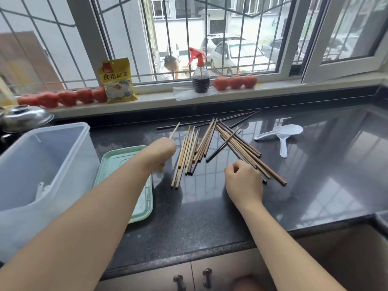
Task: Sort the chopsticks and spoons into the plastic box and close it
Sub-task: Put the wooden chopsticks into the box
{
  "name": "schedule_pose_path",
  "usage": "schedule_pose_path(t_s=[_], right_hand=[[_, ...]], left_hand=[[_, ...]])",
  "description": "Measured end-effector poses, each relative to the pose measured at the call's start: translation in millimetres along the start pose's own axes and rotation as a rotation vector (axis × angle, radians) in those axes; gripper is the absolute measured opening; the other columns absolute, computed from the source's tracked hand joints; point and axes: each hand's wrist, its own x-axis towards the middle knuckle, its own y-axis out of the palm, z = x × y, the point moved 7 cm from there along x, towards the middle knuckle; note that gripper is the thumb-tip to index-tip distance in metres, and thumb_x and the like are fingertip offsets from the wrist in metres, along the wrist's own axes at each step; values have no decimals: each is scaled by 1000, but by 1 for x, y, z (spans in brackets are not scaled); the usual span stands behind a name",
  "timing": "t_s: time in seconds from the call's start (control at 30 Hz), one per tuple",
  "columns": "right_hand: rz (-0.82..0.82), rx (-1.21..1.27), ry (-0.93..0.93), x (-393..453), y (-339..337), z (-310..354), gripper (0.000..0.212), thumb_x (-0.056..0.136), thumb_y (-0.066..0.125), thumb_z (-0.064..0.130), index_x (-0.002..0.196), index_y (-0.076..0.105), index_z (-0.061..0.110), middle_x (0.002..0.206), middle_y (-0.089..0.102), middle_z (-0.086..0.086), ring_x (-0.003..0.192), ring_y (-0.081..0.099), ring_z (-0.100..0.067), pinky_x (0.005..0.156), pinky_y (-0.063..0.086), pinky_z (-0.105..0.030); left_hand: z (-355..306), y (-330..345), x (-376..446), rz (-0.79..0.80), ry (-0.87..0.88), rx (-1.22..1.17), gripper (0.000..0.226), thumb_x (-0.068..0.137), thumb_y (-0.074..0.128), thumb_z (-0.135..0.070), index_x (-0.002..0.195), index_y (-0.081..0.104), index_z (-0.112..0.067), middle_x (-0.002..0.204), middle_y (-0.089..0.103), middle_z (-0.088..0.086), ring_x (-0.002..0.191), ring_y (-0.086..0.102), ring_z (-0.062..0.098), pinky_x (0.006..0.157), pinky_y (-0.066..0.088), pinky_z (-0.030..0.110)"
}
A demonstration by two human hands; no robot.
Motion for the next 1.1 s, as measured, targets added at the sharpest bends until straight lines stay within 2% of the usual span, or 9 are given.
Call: schedule_pose_path(t_s=[0.07, 0.17, 0.27, 0.47, 0.6, 0.67, 0.77, 0.97, 1.1], right_hand=[[-8, 4, 9, 0, 0, 0, 32, 96, 51, 20, 69, 55, 3, 64, 59, -12, 59, 51, -22, 52, 34, -33], [-5, -20, 17, -1, 2, 1, 31, 95, 51, 21, 68, 56, 7, 64, 58, -6, 60, 51, -16, 53, 34, -33], [1, -15, 1, -2, 2, 2, 32, 96, 51, 20, 68, 54, 4, 63, 57, -9, 58, 49, -17, 52, 35, -30], [-3, 6, -8, -1, 0, 0, 33, 97, 51, 21, 69, 55, 4, 64, 58, -10, 61, 53, -22, 52, 36, -30], [-4, 11, -5, -1, 0, 0, 33, 97, 51, 22, 68, 55, 6, 63, 58, -8, 61, 54, -22, 52, 38, -30], [-8, -4, -2, -1, 0, 0, 33, 97, 51, 23, 69, 56, 6, 64, 59, -8, 61, 54, -20, 53, 40, -31], [1, -17, -3, -1, 1, 0, 34, 97, 50, 23, 70, 57, 5, 65, 59, -9, 59, 52, -18, 53, 38, -29], [-2, -9, 4, -3, -1, 0, 33, 97, 51, 21, 70, 56, 2, 66, 59, -11, 56, 47, -16, 51, 34, -27], [0, 2, -7, -3, 0, -1, 34, 98, 51, 22, 70, 56, 3, 65, 59, -11, 57, 49, -19, 51, 34, -28]], left_hand=[[1, 9, -11, 7, 32, -93, 26, 99, 39, -22, 109, 57, -5, 72, 43, 8, 57, 40, 23, 50, 33, 27], [2, 26, -23, 17, 137, -3, 15, 95, 52, -20, 85, 54, -8, 84, 59, 11, 72, 59, 30, 56, 52, 33], [5, 38, -22, 5, 118, 90, 7, 90, 51, -7, 94, 57, -7, 86, 59, 12, 80, 66, 35, 64, 63, 41], [2, 41, -19, 49, 103, 190, 8, 90, 51, -5, 91, 59, -5, 88, 62, 16, 71, 67, 34, 43, 55, 33], [9, 38, -17, 60, 74, 208, 7, 94, 55, -13, 91, 57, -7, 89, 63, 15, 73, 66, 31, 58, 63, 39], [9, 37, -17, 97, 59, 265, 14, 97, 56, -18, 96, 60, -5, 92, 68, 17, 67, 65, 30, 53, 58, 34], [8, 37, -21, 161, 32, 327, 28, 100, 57, -27, 109, 63, -1, 93, 72, 17, 67, 62, 30, 60, 52, 33], [18, 37, -27, 186, -49, 194, 17, 99, 46, -10, 91, 57, 0, 60, 54, 14, 38, 43, 19, 44, 37, 23], [32, 31, -22, 190, -92, -62, 23, 91, 29, 2, 85, 51, -5, 59, 37, 3, 46, 30, 14, 48, 27, 23]])
